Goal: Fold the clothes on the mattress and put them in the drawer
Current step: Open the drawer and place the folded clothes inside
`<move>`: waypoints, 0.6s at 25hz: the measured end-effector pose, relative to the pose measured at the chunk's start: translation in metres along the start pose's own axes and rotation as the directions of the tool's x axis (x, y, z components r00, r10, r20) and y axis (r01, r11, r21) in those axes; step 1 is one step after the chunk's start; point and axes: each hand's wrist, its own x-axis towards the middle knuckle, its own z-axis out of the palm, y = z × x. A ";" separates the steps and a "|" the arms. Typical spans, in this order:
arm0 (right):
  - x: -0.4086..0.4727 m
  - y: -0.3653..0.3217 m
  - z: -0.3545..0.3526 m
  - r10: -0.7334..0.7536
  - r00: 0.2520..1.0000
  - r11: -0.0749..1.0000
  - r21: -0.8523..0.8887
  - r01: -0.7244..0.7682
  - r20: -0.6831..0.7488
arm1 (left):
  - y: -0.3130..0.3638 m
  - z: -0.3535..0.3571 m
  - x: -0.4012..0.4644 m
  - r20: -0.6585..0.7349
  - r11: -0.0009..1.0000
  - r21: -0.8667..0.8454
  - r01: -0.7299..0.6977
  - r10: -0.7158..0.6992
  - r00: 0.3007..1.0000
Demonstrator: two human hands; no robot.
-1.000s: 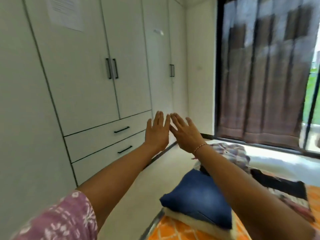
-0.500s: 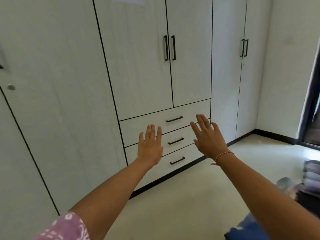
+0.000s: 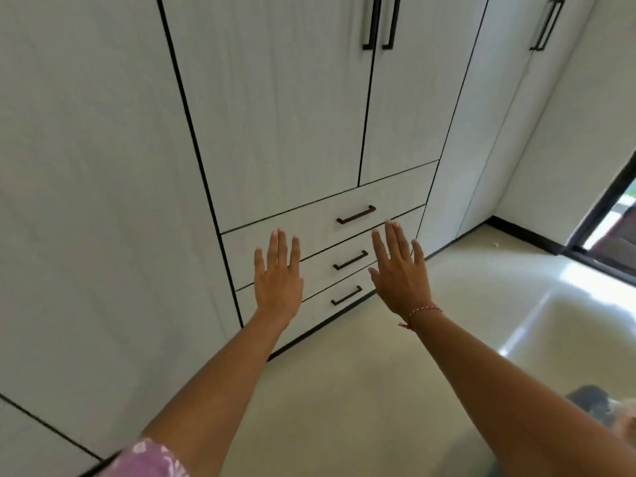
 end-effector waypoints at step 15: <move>0.079 -0.016 -0.053 0.387 0.897 0.921 -0.040 -0.388 0.214 | -0.050 -0.023 0.065 -0.198 0.958 -0.175 -0.226 0.190 0.962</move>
